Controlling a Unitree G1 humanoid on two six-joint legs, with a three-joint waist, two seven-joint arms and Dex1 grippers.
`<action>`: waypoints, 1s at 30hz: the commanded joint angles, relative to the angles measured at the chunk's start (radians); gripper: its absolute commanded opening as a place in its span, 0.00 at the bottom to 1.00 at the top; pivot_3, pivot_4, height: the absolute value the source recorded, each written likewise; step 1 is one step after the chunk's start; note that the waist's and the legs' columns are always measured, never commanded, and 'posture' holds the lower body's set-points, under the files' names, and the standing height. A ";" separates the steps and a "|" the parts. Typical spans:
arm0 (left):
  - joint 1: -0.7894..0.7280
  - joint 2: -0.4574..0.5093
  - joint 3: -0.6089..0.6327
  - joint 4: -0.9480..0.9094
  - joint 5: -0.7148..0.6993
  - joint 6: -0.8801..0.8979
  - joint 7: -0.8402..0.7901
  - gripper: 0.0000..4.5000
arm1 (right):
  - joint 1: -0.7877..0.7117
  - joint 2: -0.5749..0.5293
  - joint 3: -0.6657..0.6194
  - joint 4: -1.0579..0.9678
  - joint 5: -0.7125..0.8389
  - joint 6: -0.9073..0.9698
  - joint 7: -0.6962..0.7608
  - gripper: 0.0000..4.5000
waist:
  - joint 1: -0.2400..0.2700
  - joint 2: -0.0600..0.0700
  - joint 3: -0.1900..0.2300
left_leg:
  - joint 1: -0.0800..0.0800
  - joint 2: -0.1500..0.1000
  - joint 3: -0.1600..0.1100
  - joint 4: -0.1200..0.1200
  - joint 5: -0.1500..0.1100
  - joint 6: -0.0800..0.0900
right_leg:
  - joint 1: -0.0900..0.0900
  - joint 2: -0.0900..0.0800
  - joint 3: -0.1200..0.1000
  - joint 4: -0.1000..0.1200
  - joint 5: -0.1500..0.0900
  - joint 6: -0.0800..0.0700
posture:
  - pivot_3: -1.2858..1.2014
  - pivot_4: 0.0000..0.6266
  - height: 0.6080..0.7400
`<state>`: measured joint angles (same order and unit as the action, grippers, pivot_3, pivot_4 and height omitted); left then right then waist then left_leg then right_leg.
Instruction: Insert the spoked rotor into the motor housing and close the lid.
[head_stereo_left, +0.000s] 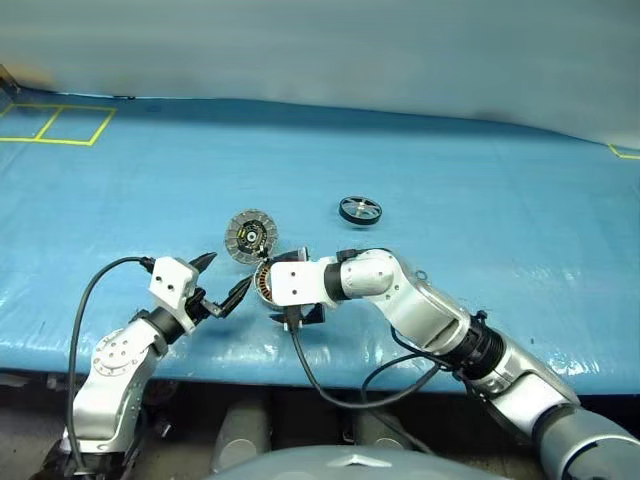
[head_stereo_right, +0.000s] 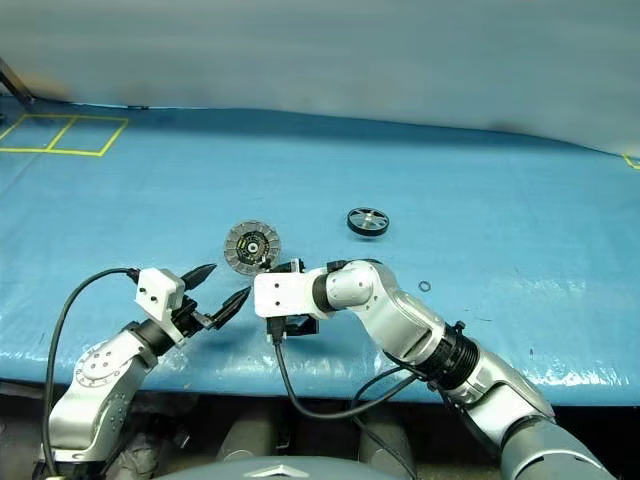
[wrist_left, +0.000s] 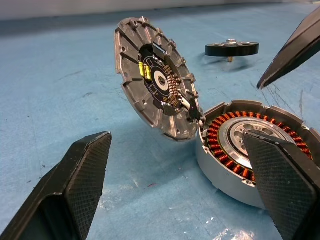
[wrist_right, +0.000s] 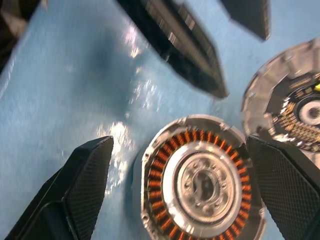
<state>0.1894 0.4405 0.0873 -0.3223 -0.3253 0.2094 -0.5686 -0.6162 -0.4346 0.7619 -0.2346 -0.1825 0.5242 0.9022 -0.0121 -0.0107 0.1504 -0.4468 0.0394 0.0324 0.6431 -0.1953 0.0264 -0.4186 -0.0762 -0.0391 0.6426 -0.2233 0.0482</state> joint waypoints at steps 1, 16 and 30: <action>0.008 -0.001 -0.002 -0.058 -0.008 -0.003 -0.004 1.00 | -0.024 -0.006 0.016 -0.002 -0.038 -0.050 0.032 0.99 | 0.000 0.000 0.000 | 0.000 0.000 0.000 0.000 0.000 0.000 | 0.000 0.000 0.000 0.000 0.001 -0.001 | 0.52 0.24 1.00; 0.005 -0.043 -0.079 -0.042 -0.003 -0.009 -0.007 1.00 | -0.014 0.008 0.029 0.076 -0.143 -0.111 0.083 0.99 | 0.001 0.000 0.000 | 0.000 0.002 0.000 0.001 0.000 0.000 | 0.000 0.002 0.000 0.000 0.001 -0.001 | 0.52 0.24 1.00; 0.009 -0.047 -0.083 -0.039 0.002 -0.015 -0.003 1.00 | -0.011 0.020 0.021 0.145 -0.184 -0.134 0.129 0.73 | 0.001 0.000 0.000 | 0.002 0.003 0.000 0.002 0.000 0.000 | 0.002 0.002 0.000 0.001 0.000 0.000 | 0.52 0.24 1.00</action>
<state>0.2010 0.3948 0.0012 -0.3427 -0.3241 0.2097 -0.5689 -0.6382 -0.4169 0.7806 -0.1084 -0.3599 0.3795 1.0205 -0.0107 -0.0105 0.1506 -0.4452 0.0420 0.0328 0.6455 -0.1954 0.0261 -0.4165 -0.0739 -0.0398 0.6432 -0.2230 0.0480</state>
